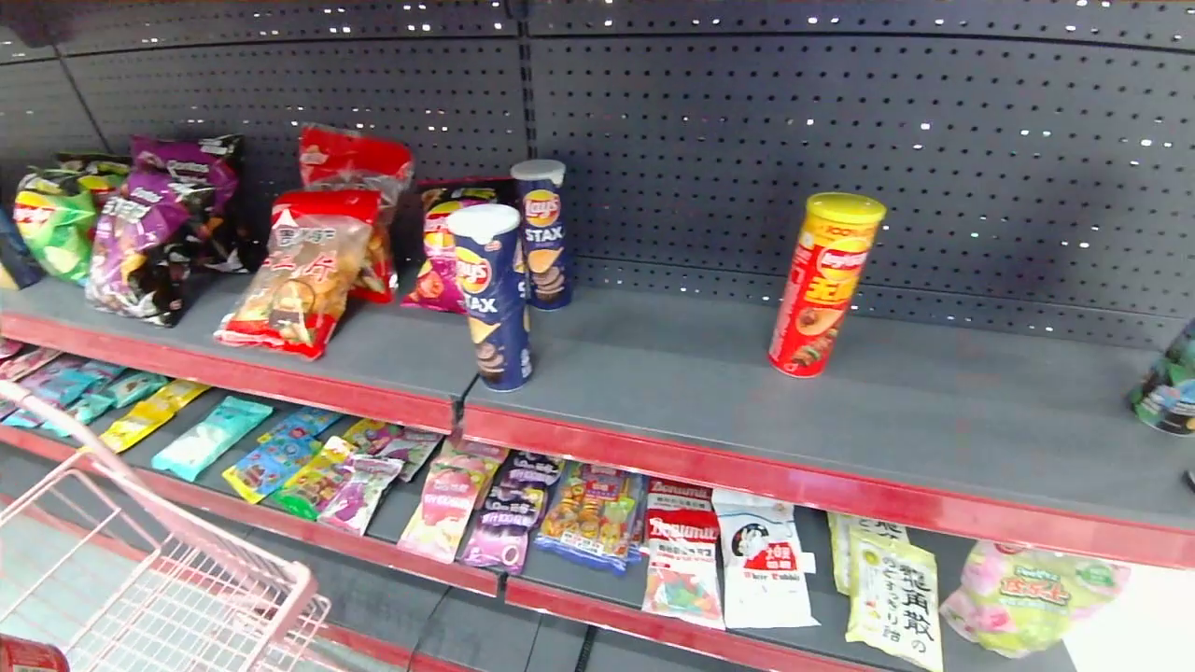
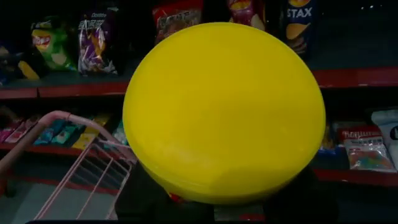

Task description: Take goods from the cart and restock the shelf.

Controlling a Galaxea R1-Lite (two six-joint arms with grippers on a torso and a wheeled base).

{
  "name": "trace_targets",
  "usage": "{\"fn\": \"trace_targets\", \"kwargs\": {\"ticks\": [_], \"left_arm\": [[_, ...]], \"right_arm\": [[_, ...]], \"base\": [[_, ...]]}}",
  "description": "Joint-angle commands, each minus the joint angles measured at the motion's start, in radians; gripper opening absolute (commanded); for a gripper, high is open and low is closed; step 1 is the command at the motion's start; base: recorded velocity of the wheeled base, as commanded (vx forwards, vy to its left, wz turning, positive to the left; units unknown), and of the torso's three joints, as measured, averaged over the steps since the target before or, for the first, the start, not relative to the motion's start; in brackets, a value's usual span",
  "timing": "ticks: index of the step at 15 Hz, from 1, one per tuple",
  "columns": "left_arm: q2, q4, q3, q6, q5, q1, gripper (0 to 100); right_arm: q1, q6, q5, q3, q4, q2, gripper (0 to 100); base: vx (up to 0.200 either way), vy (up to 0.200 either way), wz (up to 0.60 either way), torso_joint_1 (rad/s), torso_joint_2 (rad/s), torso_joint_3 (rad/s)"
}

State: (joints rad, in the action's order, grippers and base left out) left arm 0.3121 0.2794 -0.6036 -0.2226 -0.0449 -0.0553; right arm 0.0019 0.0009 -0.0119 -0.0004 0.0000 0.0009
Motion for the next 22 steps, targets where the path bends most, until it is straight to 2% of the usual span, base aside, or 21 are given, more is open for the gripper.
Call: {"fn": "trace_targets", "kwargs": {"ticks": [1, 3, 8, 10, 15, 16, 17, 21, 22], "left_arm": [[0.002, -0.002, -0.002, 0.000, 0.000, -0.001, 0], [0.002, -0.012, -0.010, -0.006, -0.003, -0.001, 0], [0.004, -0.012, -0.027, -0.072, -0.003, -0.001, 0], [0.001, -0.011, -0.030, -0.078, -0.006, 0.000, 0], [-0.005, -0.011, -0.030, -0.080, -0.003, 0.000, 0], [-0.015, -0.011, -0.028, -0.090, 0.000, 0.000, 0], [-0.030, -0.008, -0.030, -0.118, 0.008, -0.001, 0], [-0.090, 0.021, -0.036, -0.123, 0.086, -0.005, 0], [-0.096, 0.037, -0.056, -0.110, 0.102, -0.006, 0]], "right_arm": [[0.001, -0.001, 0.000, 0.000, 0.000, 0.001, 100], [0.000, 0.001, 0.000, 0.000, 0.000, 0.001, 100], [0.000, -0.001, 0.000, -0.001, 0.000, 0.001, 100], [0.000, -0.001, 0.000, 0.000, 0.000, 0.001, 100], [0.001, -0.001, -0.003, -0.001, 0.000, 0.001, 100], [0.000, -0.001, -0.003, -0.001, 0.000, 0.001, 100], [0.000, -0.002, -0.003, 0.000, 0.000, 0.001, 100], [0.001, -0.007, -0.010, 0.000, 0.000, 0.001, 100], [0.001, -0.007, -0.051, 0.000, -0.002, 0.001, 100]], "base": [[0.000, 0.000, -0.60, 0.007, 0.00, -0.002], [0.000, 0.000, -0.60, 0.002, 0.00, 0.002], [0.000, 0.000, 0.00, 0.000, 0.00, 0.000], [0.000, 0.000, 0.00, 0.000, 0.00, 0.000], [0.200, 0.000, 0.00, -0.003, -0.01, 0.004], [0.000, 0.000, 0.00, 0.000, 0.00, 0.000], [0.000, 0.000, 0.00, 0.000, 0.00, 0.000], [0.000, 0.000, 0.00, 0.000, 0.00, 0.000], [0.000, 0.000, 0.00, 0.000, 0.00, 0.000]]}}
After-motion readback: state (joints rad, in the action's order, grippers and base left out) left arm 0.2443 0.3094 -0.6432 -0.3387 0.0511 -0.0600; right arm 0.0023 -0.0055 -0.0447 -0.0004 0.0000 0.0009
